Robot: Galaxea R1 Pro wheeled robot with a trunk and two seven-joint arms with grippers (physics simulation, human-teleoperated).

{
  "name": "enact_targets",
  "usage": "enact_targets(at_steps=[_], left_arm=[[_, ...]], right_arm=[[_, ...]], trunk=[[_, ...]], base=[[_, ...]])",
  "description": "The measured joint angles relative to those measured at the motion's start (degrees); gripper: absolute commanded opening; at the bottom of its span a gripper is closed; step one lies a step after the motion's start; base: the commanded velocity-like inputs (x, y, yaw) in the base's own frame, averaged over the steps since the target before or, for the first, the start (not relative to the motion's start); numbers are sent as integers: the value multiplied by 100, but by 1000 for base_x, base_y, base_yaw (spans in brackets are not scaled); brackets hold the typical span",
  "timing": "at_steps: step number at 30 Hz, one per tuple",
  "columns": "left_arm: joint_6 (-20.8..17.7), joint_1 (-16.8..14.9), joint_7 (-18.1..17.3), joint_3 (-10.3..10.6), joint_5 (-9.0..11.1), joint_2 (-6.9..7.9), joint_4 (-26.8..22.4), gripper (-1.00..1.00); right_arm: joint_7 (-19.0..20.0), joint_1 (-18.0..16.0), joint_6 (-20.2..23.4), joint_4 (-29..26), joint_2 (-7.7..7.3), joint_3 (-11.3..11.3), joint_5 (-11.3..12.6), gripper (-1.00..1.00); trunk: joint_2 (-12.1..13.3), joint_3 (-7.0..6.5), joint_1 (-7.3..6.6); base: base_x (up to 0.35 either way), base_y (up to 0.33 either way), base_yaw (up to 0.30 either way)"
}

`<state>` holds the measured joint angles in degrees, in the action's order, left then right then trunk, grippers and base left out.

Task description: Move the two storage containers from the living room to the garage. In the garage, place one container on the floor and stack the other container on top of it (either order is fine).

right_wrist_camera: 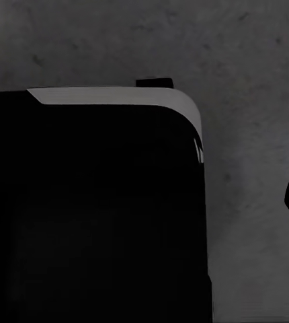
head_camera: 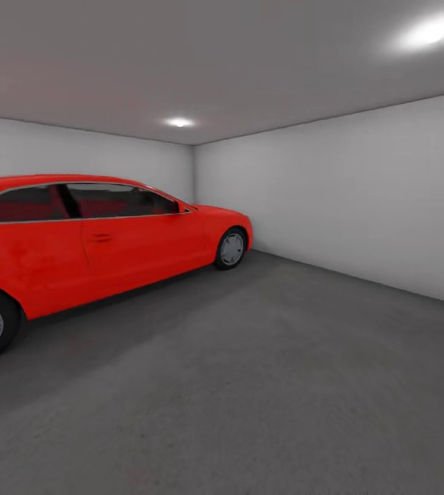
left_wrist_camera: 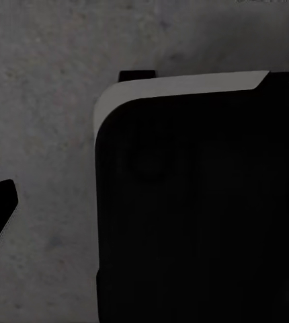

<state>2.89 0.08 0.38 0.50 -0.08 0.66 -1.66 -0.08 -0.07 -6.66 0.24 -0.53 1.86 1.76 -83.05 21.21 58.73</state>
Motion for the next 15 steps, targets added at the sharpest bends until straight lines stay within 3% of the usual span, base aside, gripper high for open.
enact_targets(at_steps=[15], left_arm=[[1,0,1,-2,-1,-2,-1,100]], right_arm=[[0,2,-237,48,-8,1,4,100]], trunk=[[0,0,0]], base=[[0,0,-300]])
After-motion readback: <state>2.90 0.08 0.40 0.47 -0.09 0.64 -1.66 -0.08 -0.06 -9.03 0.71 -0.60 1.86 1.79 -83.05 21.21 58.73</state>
